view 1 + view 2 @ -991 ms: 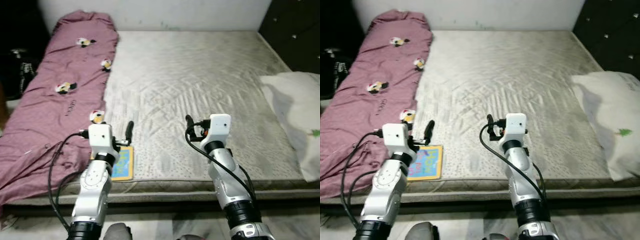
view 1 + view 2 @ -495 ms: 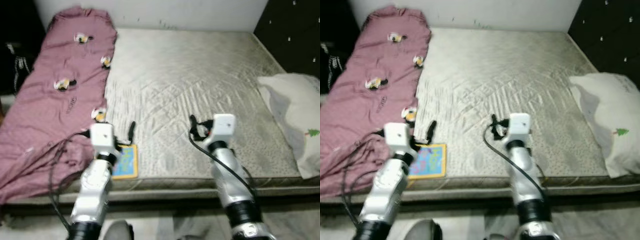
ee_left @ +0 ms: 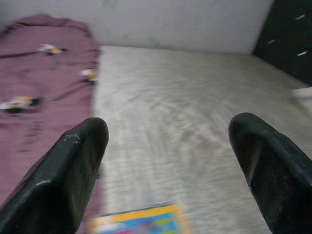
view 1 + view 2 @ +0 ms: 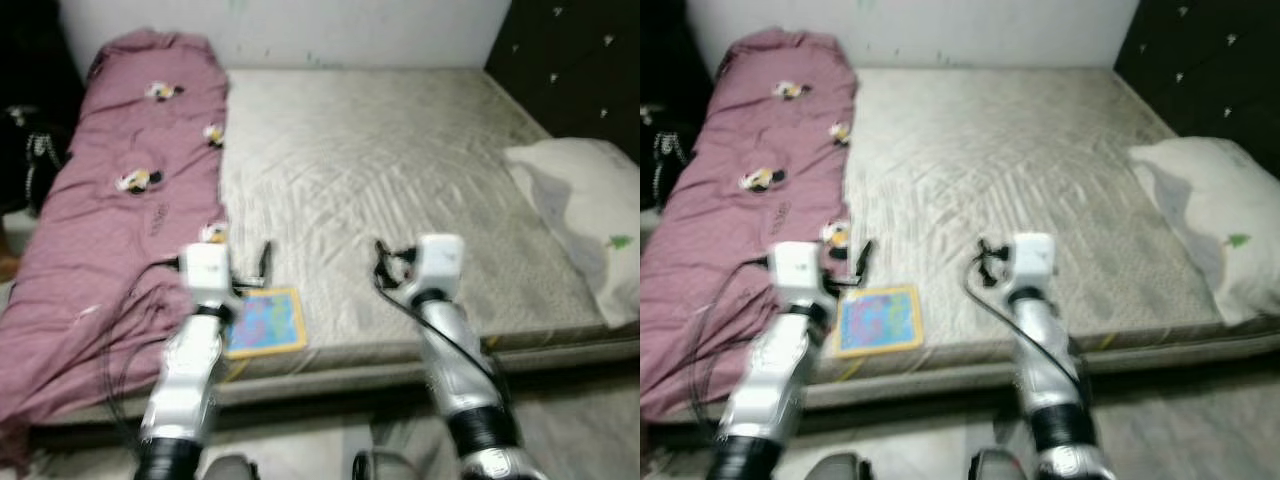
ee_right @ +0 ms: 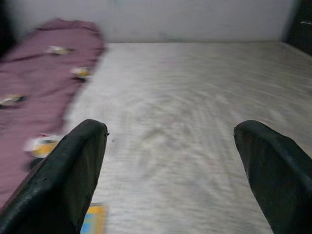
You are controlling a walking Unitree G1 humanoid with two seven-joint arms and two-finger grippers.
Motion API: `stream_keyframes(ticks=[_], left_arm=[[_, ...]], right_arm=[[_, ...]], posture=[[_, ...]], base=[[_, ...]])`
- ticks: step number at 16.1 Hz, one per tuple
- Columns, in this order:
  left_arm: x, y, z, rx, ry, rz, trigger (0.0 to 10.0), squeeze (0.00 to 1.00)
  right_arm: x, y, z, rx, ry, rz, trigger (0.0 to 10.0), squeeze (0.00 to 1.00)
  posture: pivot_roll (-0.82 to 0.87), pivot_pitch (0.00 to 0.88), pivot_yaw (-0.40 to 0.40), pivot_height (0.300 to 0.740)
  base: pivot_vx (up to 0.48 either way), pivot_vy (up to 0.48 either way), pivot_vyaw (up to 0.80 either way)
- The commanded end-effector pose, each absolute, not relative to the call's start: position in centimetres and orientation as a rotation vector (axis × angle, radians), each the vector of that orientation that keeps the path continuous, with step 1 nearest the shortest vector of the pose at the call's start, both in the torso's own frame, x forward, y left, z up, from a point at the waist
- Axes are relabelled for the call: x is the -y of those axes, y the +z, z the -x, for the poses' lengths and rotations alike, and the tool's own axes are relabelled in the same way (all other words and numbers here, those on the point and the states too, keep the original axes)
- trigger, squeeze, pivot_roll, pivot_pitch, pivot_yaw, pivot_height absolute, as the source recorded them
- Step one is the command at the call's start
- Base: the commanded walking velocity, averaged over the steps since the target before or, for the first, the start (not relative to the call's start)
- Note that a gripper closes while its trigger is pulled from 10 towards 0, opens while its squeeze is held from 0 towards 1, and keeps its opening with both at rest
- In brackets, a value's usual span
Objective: Clean up the room
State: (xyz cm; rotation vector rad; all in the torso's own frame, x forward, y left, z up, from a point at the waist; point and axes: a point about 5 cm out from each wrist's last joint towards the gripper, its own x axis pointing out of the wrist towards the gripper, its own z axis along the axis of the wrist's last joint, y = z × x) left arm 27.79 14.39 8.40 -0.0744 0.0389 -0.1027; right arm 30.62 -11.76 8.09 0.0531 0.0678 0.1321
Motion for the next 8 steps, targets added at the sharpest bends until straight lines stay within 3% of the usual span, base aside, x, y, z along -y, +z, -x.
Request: stream_keyframes(ticks=[1, 8], left_arm=[[-13.58, 8.34, -27.81, -0.045, -0.117, 0.085, 10.0, 0.00], [-13.46, 8.45, -27.76, -0.034, -0.134, 0.084, 10.0, 0.00]], right_arm=[[12.92, 8.17, -30.73, -0.068, 0.105, -0.022, 10.0, 0.00], [12.82, 7.98, -30.73, -0.077, 0.112, -0.016, 10.0, 0.00]], posture=[[-0.02, 0.050, -0.021, 0.740], [-0.01, 0.047, -0.021, 0.740]], base=[[0.000, 0.461, 0.00], [0.000, 0.000, 0.00]])
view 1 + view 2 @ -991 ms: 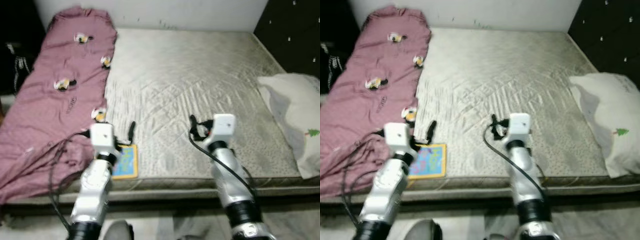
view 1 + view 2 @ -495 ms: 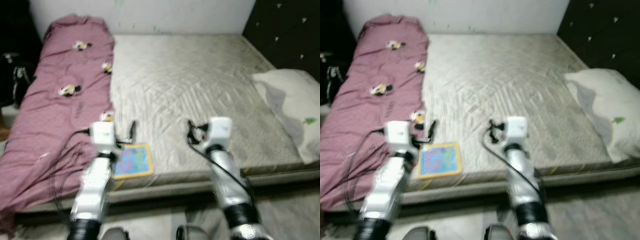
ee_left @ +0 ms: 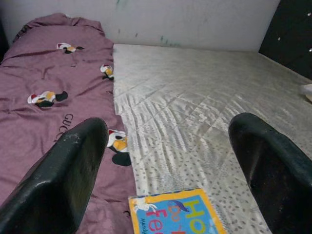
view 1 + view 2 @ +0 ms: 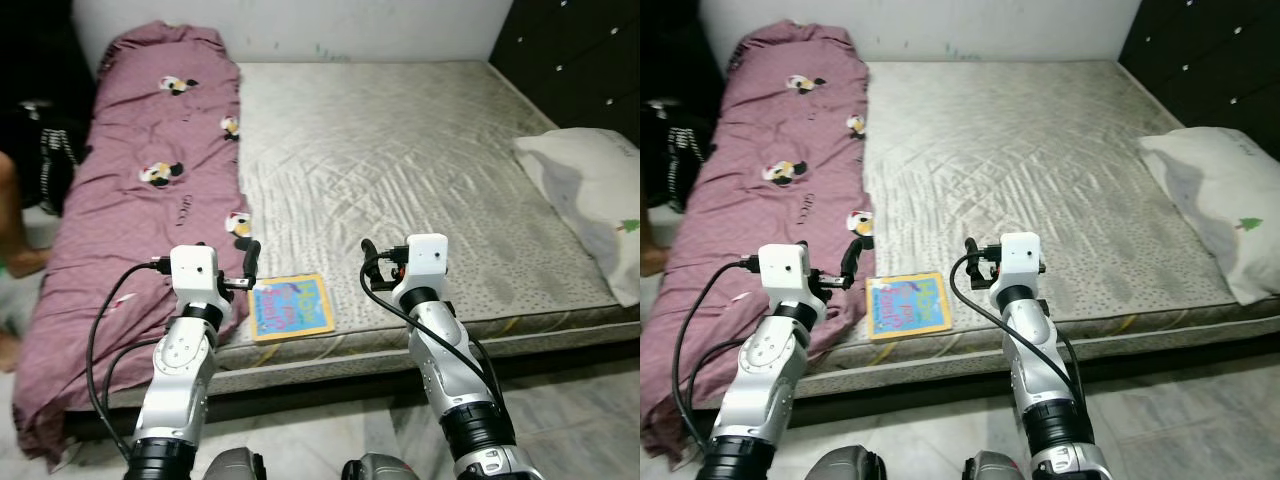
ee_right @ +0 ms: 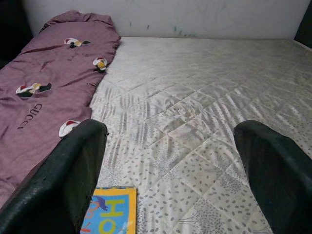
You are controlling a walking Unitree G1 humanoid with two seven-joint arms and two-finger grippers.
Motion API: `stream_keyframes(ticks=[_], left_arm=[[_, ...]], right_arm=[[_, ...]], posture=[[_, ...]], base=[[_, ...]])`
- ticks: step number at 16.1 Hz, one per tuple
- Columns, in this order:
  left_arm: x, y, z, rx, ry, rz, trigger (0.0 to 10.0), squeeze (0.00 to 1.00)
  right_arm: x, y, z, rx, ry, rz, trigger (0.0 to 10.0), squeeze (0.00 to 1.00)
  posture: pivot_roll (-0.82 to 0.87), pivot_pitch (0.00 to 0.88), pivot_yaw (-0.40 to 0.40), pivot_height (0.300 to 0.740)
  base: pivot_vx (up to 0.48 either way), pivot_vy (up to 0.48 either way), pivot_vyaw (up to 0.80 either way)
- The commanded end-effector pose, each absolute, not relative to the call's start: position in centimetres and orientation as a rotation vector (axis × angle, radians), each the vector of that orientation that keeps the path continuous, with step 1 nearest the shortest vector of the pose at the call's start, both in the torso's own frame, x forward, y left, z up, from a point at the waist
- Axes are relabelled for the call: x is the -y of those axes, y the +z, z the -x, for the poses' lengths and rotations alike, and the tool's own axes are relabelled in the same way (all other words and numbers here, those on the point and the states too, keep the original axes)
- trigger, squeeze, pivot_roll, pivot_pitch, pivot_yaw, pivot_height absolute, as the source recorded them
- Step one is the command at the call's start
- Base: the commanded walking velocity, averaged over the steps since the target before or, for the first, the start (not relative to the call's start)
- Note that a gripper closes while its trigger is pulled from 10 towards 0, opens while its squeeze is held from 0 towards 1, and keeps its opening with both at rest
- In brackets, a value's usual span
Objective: Clean up the room
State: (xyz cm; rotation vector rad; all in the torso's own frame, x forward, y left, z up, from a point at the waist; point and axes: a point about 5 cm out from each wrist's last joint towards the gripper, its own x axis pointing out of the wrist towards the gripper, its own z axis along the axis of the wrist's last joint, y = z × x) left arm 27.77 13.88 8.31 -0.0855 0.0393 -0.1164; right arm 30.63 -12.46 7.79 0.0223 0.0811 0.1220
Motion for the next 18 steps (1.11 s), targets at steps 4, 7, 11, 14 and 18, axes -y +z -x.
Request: stream_keyframes(ticks=[4, 7, 11, 14, 18], left_arm=[[-13.39, 8.45, -27.76, -0.033, -0.138, 0.084, 10.0, 0.00], [-13.39, 8.48, -27.74, -0.027, -0.137, 0.087, 10.0, 0.00], [-13.36, 8.52, -27.69, -0.025, -0.139, 0.091, 10.0, 0.00], [-13.36, 8.52, -27.70, -0.026, -0.144, 0.093, 10.0, 0.00], [-13.42, 8.55, -27.77, -0.024, -0.142, 0.092, 10.0, 0.00]], right_arm=[[12.78, 8.02, -30.79, -0.075, 0.118, -0.016, 10.0, 0.00], [12.84, 8.06, -30.83, -0.073, 0.117, -0.014, 10.0, 0.00], [12.77, 8.04, -30.76, -0.070, 0.120, -0.008, 10.0, 0.00], [12.71, 8.05, -30.71, -0.067, 0.119, -0.007, 10.0, 0.00], [12.91, 8.12, -30.62, -0.056, 0.112, -0.014, 10.0, 0.00]], posture=[[-0.01, 0.047, -0.021, 0.740], [-0.01, 0.047, -0.023, 0.740], [-0.01, 0.048, -0.022, 0.740], [-0.02, 0.050, -0.020, 0.740], [-0.01, 0.050, -0.019, 0.740]], base=[[0.000, 0.000, 0.00], [0.000, 0.000, 0.00], [0.000, 0.000, 0.00], [0.000, 0.000, 0.00], [0.062, 0.000, 0.00]])
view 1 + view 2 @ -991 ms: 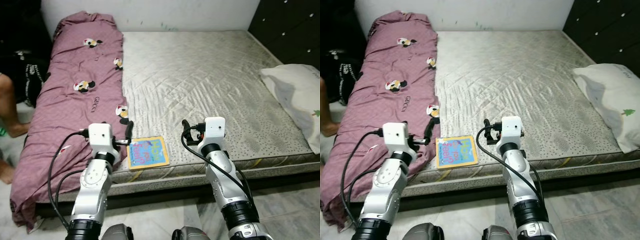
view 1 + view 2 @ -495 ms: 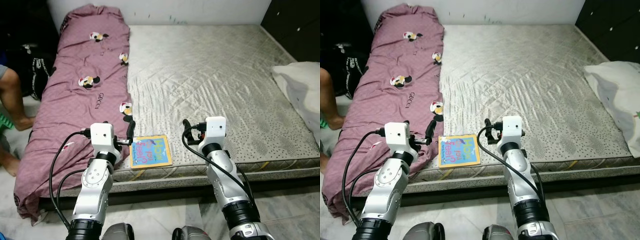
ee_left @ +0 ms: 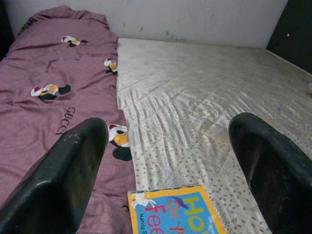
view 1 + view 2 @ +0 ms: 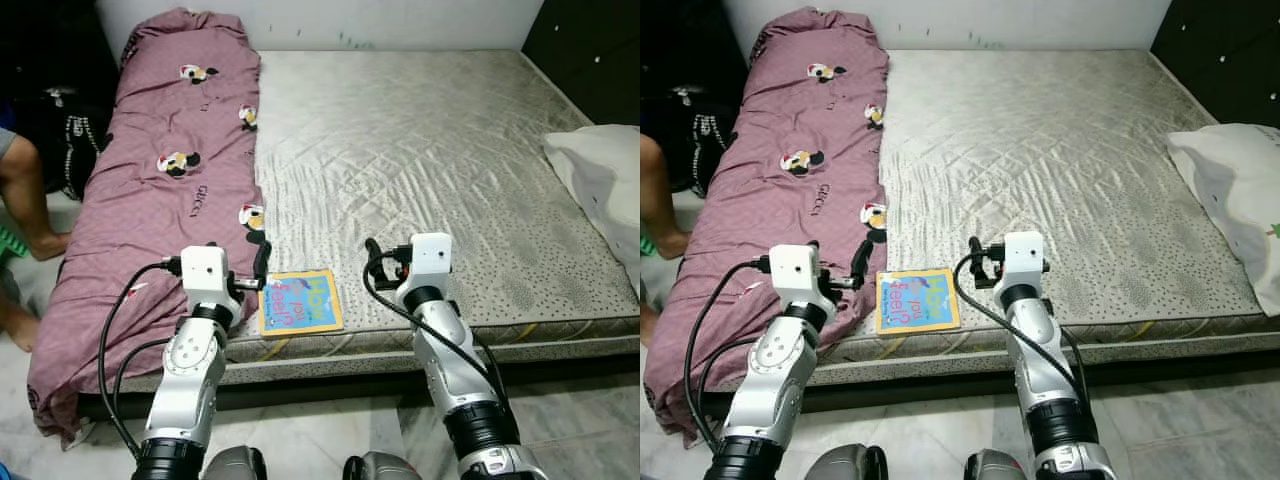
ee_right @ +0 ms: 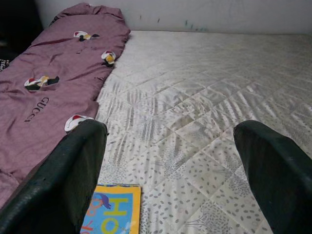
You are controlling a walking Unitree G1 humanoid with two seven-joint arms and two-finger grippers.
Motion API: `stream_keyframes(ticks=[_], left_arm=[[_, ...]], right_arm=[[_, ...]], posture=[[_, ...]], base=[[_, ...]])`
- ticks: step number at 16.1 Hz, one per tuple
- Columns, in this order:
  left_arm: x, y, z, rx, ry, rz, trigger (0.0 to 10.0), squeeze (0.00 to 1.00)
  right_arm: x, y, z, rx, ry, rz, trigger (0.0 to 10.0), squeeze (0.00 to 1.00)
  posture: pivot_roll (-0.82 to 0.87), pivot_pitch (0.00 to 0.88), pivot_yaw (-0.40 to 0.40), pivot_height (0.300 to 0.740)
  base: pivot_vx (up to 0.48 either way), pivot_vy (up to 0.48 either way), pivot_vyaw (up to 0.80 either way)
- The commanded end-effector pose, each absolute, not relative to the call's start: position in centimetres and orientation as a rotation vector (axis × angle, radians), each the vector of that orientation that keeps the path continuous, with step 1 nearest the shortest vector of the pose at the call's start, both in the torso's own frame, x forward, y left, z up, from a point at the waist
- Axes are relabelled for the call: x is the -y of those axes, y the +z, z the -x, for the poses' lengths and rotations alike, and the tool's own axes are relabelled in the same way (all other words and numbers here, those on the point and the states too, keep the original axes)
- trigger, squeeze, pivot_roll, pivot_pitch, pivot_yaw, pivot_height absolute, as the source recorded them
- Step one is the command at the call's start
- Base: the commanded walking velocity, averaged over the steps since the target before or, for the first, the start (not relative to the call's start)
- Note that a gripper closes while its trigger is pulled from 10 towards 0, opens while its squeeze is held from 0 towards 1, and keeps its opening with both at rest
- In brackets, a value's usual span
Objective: Clean up the room
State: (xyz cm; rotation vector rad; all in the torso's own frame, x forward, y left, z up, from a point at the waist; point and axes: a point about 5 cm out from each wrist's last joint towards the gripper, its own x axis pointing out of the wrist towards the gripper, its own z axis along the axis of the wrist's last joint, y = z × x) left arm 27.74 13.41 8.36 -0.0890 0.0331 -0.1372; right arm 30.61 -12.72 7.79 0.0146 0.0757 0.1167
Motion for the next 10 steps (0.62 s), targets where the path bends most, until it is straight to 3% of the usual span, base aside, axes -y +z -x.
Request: stream_keyframes(ticks=[1, 10], left_arm=[[-13.42, 8.56, -27.78, -0.023, -0.141, 0.092, 10.0, 0.00], [-13.26, 8.61, -27.83, -0.019, -0.151, 0.095, 10.0, 0.00]], right_arm=[[13.04, 8.06, -30.53, -0.056, 0.110, -0.014, 10.0, 0.00], [13.10, 8.16, -30.60, -0.050, 0.109, -0.013, 10.0, 0.00]], posture=[[-0.01, 0.050, -0.018, 0.740], [-0.02, 0.049, -0.019, 0.740]], base=[[0.259, 0.000, 0.00], [0.299, 0.000, 0.00]])
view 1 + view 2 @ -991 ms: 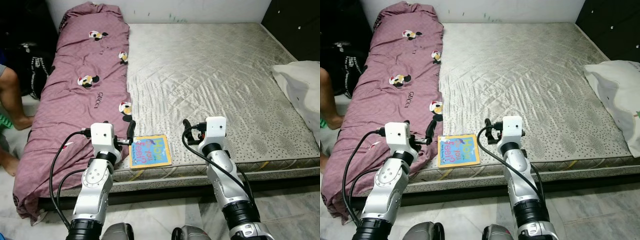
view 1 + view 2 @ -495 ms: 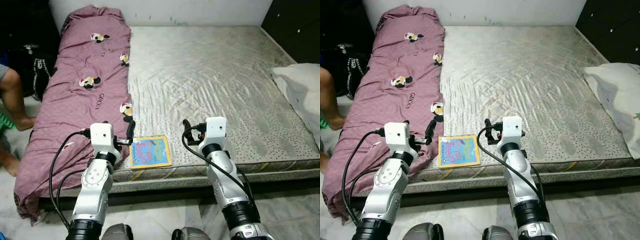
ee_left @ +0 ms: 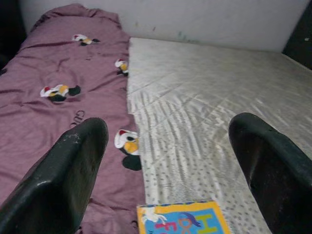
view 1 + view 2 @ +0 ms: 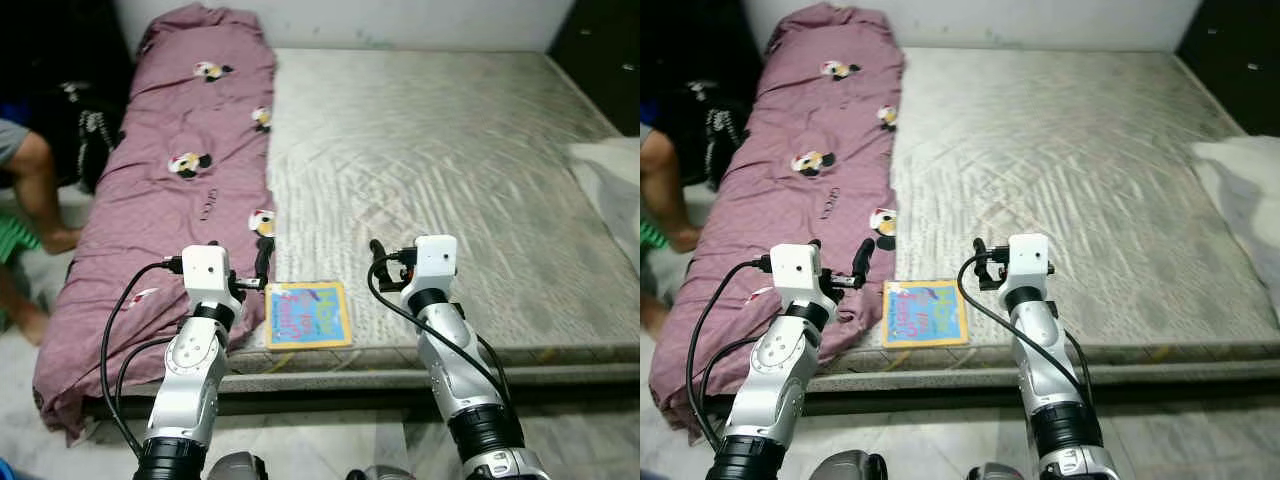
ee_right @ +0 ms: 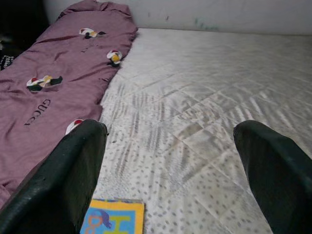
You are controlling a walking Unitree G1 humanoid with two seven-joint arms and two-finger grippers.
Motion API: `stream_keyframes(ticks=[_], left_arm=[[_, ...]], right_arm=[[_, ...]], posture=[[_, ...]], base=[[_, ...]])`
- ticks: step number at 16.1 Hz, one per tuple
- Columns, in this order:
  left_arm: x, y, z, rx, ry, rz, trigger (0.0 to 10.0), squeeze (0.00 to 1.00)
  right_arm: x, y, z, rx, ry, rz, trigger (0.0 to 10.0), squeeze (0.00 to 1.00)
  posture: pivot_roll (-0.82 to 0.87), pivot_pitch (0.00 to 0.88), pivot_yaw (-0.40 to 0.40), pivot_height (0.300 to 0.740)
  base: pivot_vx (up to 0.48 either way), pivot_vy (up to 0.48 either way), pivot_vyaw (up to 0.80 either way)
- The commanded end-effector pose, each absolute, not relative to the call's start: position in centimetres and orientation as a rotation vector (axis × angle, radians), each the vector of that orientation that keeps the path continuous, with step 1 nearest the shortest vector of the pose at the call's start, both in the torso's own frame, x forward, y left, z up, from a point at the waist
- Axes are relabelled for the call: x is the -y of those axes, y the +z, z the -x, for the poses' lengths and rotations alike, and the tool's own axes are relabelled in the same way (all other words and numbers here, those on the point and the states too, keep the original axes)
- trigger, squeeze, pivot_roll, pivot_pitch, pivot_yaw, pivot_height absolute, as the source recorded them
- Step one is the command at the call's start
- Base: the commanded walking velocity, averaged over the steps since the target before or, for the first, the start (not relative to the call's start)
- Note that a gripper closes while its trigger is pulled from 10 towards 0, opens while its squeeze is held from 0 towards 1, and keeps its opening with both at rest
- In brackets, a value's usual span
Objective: Clean up the room
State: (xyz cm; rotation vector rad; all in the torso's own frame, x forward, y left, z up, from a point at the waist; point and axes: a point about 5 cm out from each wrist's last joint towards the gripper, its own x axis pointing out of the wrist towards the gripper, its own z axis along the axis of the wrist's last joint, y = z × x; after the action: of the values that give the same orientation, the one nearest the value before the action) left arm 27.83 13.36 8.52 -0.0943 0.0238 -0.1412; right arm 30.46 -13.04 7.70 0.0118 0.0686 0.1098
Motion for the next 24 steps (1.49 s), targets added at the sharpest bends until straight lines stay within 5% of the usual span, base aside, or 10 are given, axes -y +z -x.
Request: stream_keyframes(ticks=[1, 10, 14, 16, 24], left_arm=[[-13.3, 8.6, -27.8, -0.020, -0.150, 0.095, 10.0, 0.00], [-13.6, 8.5, -27.7, -0.024, -0.123, 0.089, 10.0, 0.00], [-15.7, 8.2, -27.6, -0.102, 0.082, -0.066, 10.0, 0.00], [-15.8, 8.8, -26.8, 0.009, -0.093, 0.021, 10.0, 0.00], [-15.7, 7.9, -26.3, -0.062, -0.034, -0.024, 10.0, 0.00]], right_arm=[[13.1, 8.2, -30.6, -0.049, 0.111, -0.014, 10.0, 0.00], [13.1, 8.0, -30.6, -0.054, 0.101, -0.016, 10.0, 0.00], [14.0, 8.0, -30.4, -0.054, 0.073, -0.015, 10.0, 0.00], [14.7, 7.6, -29.9, -0.067, 0.050, -0.021, 10.0, 0.00], [15.4, 6.9, -28.6, -0.093, 0.027, -0.016, 10.0, 0.00]], posture=[[-0.02, 0.049, -0.019, 0.740], [-0.02, 0.054, -0.015, 0.740], [-0.01, 0.052, -0.018, 0.740], [0.00, 0.052, -0.020, 0.740], [-0.01, 0.050, -0.005, 0.740]], base=[[0.322, 0.000, 0.00], [0.241, 0.000, 0.00], [0.000, 0.000, 0.00], [0.000, 0.000, -0.67], [0.000, 0.000, -0.08]])
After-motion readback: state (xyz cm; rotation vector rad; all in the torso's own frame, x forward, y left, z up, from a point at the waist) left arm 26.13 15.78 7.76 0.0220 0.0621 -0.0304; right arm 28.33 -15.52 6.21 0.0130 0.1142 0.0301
